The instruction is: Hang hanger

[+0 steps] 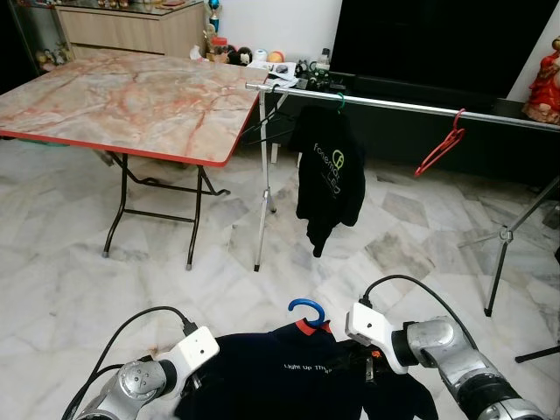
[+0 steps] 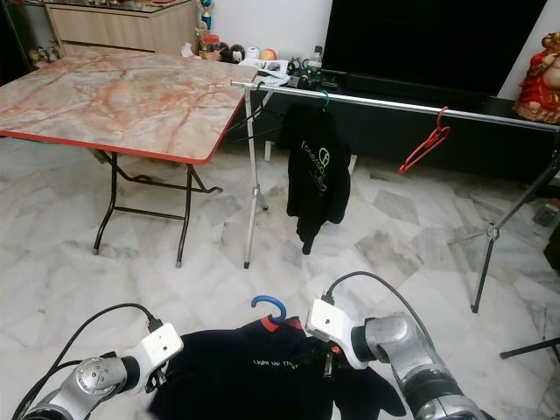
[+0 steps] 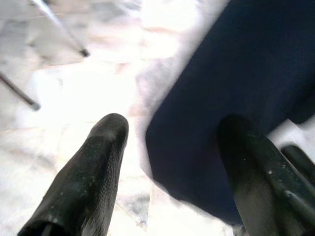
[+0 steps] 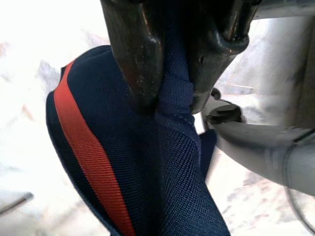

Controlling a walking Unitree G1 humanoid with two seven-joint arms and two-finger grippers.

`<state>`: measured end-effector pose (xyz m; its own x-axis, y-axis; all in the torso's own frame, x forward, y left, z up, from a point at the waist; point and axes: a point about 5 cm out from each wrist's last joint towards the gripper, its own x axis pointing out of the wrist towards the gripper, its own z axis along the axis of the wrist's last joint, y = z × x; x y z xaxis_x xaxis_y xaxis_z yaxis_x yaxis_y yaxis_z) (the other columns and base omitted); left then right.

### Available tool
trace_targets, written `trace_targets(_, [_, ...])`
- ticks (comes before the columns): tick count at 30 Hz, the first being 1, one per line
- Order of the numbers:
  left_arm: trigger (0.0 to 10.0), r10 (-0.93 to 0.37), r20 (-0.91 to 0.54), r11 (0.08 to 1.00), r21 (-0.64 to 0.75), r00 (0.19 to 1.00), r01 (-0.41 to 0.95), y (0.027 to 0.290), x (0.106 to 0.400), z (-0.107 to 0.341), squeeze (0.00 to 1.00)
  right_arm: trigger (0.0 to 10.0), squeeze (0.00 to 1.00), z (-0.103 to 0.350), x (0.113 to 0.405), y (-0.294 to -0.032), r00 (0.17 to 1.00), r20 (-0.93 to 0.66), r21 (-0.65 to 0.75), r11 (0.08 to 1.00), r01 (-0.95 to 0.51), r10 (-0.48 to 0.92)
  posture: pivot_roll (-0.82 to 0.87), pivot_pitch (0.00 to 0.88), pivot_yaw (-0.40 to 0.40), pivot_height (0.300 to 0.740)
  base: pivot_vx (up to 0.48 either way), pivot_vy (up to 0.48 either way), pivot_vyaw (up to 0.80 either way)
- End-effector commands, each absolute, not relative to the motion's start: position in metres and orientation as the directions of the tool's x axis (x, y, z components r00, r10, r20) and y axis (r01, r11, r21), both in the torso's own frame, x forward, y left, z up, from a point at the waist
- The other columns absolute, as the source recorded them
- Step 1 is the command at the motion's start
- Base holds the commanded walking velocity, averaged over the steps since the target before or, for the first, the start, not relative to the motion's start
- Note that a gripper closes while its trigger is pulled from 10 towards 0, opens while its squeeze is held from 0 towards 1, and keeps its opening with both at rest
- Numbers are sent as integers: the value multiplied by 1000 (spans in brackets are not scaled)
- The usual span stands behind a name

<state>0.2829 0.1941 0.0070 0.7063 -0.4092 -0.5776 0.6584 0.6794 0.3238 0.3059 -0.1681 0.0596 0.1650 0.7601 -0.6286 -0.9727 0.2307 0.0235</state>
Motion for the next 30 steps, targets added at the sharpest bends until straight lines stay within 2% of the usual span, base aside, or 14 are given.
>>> trace_targets(1, [10000, -385, -591, 702, 310, 709, 641, 198, 282, 5, 0, 10000, 0, 69, 309, -170, 177, -602, -6, 217, -976, 778, 131, 0, -118, 740, 0, 0, 0])
trace_targets(4, [10000, -391, -608, 701, 291, 691, 651, 199, 278, 1, 0, 10000, 0, 71, 309, -170, 175, -588, -4, 213, -977, 789, 130, 0, -119, 740, 0, 0, 0])
trace_targets(8, [10000, -355, -588, 744, 294, 727, 600, 201, 279, 1, 0, 10000, 0, 73, 309, -168, 165, -583, -5, 199, -980, 796, 131, 0, -122, 740, 0, 0, 0])
trace_targets(13, [10000, -364, -595, 757, 258, 716, 600, 196, 278, -2, 0, 10000, 0, 75, 308, -166, 162, -565, -3, 194, -981, 809, 125, 0, -120, 740, 0, 0, 0])
trace_targets(14, [0, -366, -596, 755, 260, 715, 602, 195, 278, -2, 0, 10000, 0, 76, 308, -165, 163, -561, -2, 196, -981, 811, 122, 0, -120, 740, 0, 0, 0])
trace_targets(21, [0, -366, -594, 757, 258, 716, 601, 196, 279, -2, 0, 10000, 0, 76, 308, -166, 173, -555, 0, 208, -978, 814, 125, 0, -122, 740, 0, 0, 0])
trace_targets(30, [0, -357, -641, 723, 271, 680, 636, 201, 271, -9, 0, 10000, 0, 74, 308, -167, 182, -569, -4, 219, -976, 802, 135, 0, -129, 740, 0, 0, 0])
